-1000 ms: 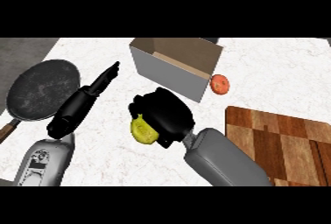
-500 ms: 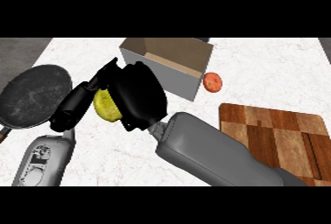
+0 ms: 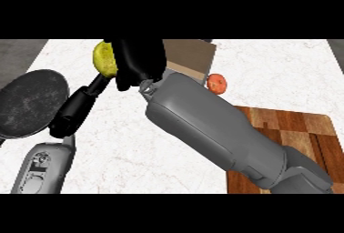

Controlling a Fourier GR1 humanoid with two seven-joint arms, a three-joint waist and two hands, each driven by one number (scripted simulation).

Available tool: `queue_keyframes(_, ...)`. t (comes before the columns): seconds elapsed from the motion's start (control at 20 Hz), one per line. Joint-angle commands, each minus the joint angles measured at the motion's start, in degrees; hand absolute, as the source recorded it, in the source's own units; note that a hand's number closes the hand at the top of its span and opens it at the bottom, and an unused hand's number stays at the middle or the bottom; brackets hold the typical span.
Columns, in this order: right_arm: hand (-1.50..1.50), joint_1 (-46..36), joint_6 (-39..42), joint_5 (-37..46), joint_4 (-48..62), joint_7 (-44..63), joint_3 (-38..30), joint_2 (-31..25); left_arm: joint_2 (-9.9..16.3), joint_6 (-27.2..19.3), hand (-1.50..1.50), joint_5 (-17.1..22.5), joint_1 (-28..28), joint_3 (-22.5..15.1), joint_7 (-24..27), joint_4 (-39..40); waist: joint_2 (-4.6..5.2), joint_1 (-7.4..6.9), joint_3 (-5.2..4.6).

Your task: Pick the pear from the cutting board and place it in the cardboard box

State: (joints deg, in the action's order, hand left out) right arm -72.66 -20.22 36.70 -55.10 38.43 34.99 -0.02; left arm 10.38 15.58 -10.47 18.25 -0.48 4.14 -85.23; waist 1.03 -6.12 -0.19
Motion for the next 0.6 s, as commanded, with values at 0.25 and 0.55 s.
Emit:
queue_keyframes(0.25, 1.5, -8.91, 8.08, -6.18, 23.22, -9.66, -4.43, 0.02, 1.43, -0.12, 0.0, -0.1, -0.28, 1.52, 0.97, -0.57, 0.49, 1.29, 0.02)
queue_keyframes(0.55, 1.5, -8.72, 17.3, -10.14, 31.8, -16.11, -5.39, 0.02, 1.74, 0.53, 0.0, 0.26, -2.28, 1.8, 2.26, -0.46, 0.41, 1.39, 0.04)
